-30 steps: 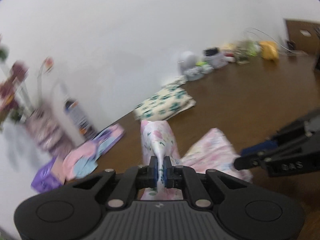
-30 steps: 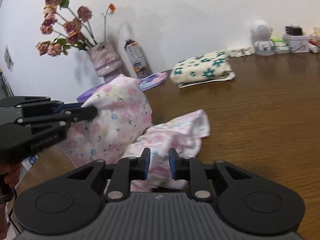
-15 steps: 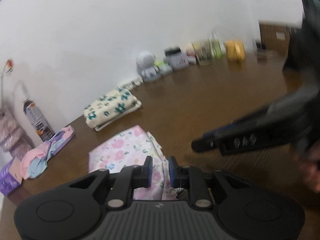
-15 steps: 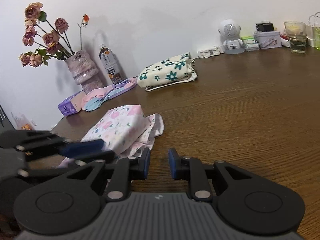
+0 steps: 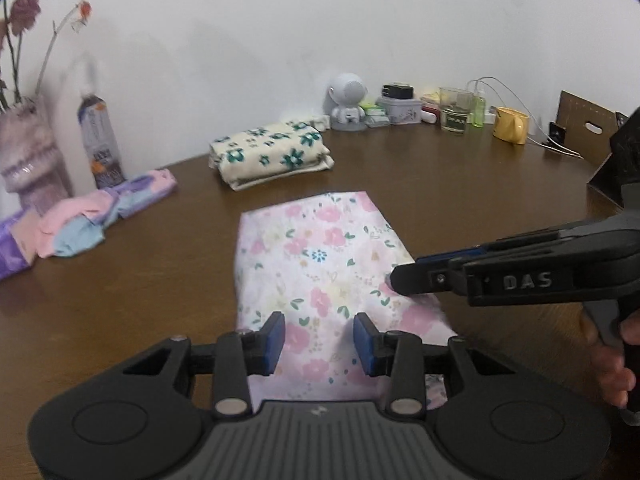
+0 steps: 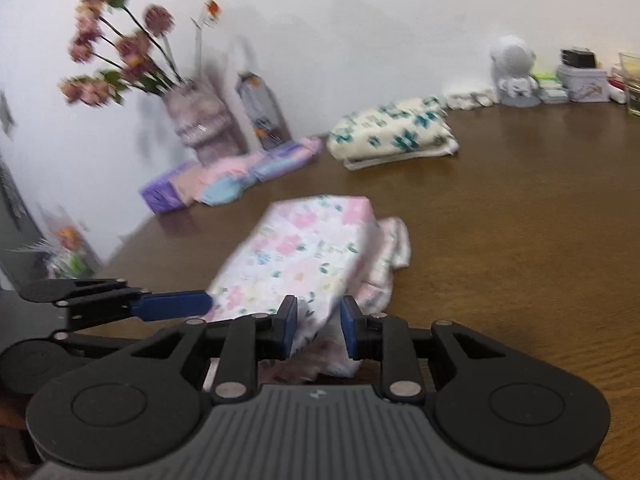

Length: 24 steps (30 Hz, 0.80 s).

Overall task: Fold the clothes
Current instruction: 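Lift the skirt end and fold it over the bundle with both grippers, then press the folded edge down with both grippers closed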

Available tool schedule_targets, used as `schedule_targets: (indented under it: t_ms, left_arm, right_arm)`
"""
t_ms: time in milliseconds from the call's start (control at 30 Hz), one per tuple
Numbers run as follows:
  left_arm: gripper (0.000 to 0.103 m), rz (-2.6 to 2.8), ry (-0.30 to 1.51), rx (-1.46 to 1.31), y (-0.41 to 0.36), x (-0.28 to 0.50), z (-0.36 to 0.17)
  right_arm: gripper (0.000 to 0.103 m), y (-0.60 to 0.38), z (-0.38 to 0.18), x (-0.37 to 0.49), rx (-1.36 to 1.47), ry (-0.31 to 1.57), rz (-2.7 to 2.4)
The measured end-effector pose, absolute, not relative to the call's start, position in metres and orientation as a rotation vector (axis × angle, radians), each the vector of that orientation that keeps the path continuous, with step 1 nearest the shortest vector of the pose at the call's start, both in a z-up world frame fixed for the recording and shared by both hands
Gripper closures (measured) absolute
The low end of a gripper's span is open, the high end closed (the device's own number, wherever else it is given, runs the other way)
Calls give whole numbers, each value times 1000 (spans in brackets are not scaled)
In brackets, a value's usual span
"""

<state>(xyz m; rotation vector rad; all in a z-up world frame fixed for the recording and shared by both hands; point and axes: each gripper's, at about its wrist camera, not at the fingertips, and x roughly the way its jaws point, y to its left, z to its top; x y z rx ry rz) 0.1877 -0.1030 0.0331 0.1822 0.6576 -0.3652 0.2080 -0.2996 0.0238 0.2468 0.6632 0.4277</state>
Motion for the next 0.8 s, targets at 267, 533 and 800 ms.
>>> schedule_targets:
  t_ms: [267,533,800]
  left_arm:
    - [48,-393,583,168,-52,149,52]
    - [49,-416,644,295,-54,143,17]
    - [72,-370,615,239,-57,150,10]
  right_arm:
    - [63,-307,44,162,218,597,451]
    - [58,-257,31,141,98,682,451]
    - [63,-237,27,145,106,651,343]
